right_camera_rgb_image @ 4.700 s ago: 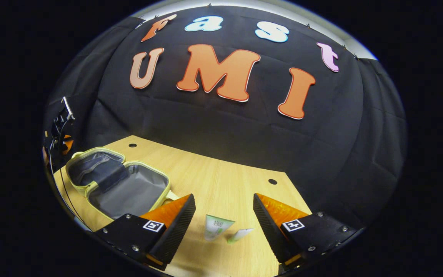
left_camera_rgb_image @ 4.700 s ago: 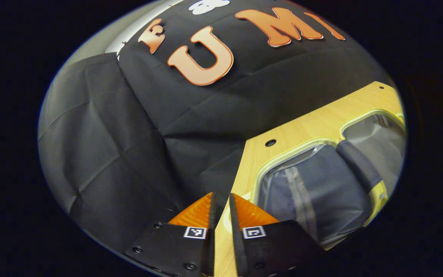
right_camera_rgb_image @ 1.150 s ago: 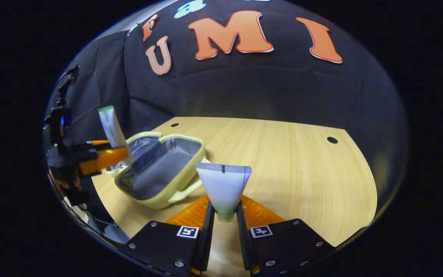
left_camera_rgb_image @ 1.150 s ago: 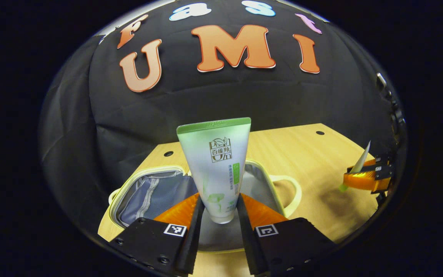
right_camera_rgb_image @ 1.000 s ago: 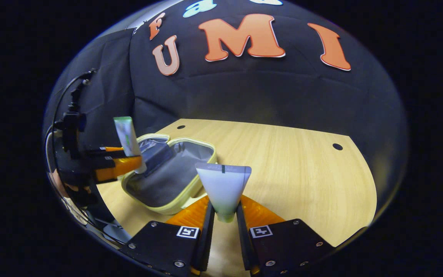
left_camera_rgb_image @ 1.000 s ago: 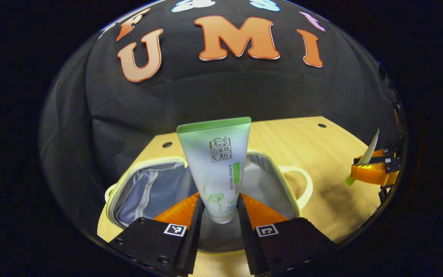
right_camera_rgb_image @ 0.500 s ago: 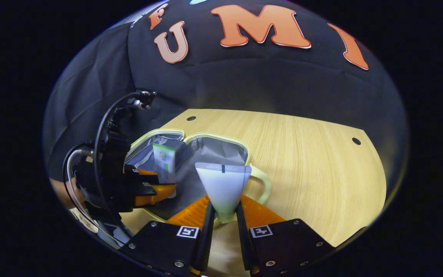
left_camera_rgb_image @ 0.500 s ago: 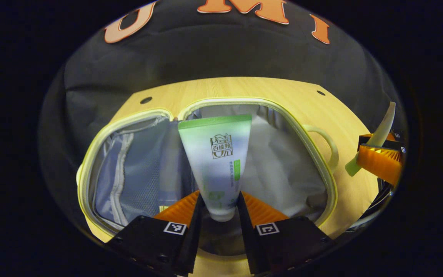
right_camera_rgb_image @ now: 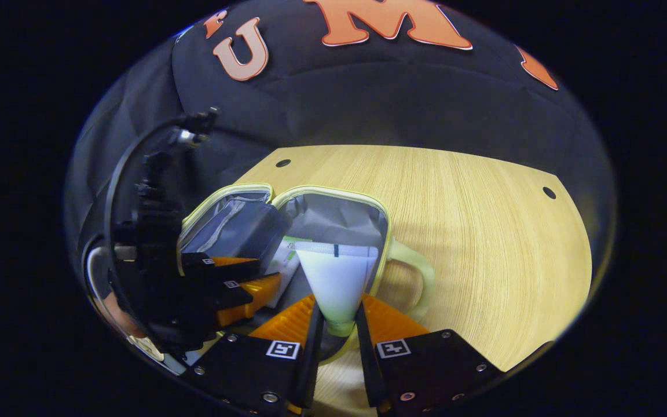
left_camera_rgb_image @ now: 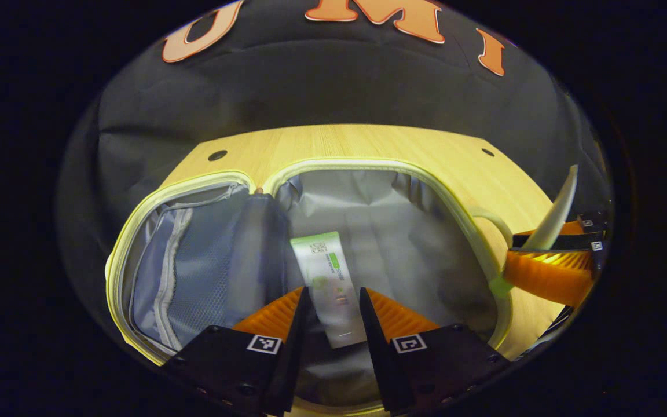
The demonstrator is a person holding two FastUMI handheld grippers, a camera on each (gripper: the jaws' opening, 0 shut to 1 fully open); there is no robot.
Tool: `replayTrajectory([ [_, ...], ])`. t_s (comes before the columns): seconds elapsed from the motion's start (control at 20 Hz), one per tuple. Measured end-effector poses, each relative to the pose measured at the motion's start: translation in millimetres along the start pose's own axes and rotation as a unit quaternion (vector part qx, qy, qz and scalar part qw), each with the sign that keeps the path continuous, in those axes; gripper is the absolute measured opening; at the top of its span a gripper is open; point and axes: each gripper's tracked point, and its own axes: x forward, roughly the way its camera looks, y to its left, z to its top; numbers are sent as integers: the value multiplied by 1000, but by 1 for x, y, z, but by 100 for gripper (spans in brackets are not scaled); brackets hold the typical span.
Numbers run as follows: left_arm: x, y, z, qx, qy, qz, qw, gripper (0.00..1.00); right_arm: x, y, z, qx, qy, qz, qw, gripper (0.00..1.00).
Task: First open the suitcase, pack the skin care products into it, and then close the suitcase.
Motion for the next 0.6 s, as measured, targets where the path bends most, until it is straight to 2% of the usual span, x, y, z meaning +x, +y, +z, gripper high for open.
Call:
replayTrajectory([
  [0.1,-23,16,17,-9,-38,16,999,60,7,10,-2,9,11,13,1000,35],
  [0.15,-38,32,19,-11,-47,37,998,69,11,16,-3,13,16,17,1000,34],
  [0.2,-49,50,27,-15,-68,60,996,71,15,24,-4,18,23,24,999,34],
  [0.25,-56,71,28,-17,-78,82,993,82,20,31,-8,22,30,29,999,34],
  [0.3,-68,93,27,-18,-89,107,990,84,26,37,-11,23,36,30,999,34],
  [0.45,-88,152,14,-9,-95,167,981,87,40,38,-16,24,46,15,999,34],
  [0.6,-100,195,-5,-17,-96,199,975,88,43,33,-9,32,35,-1,999,45],
])
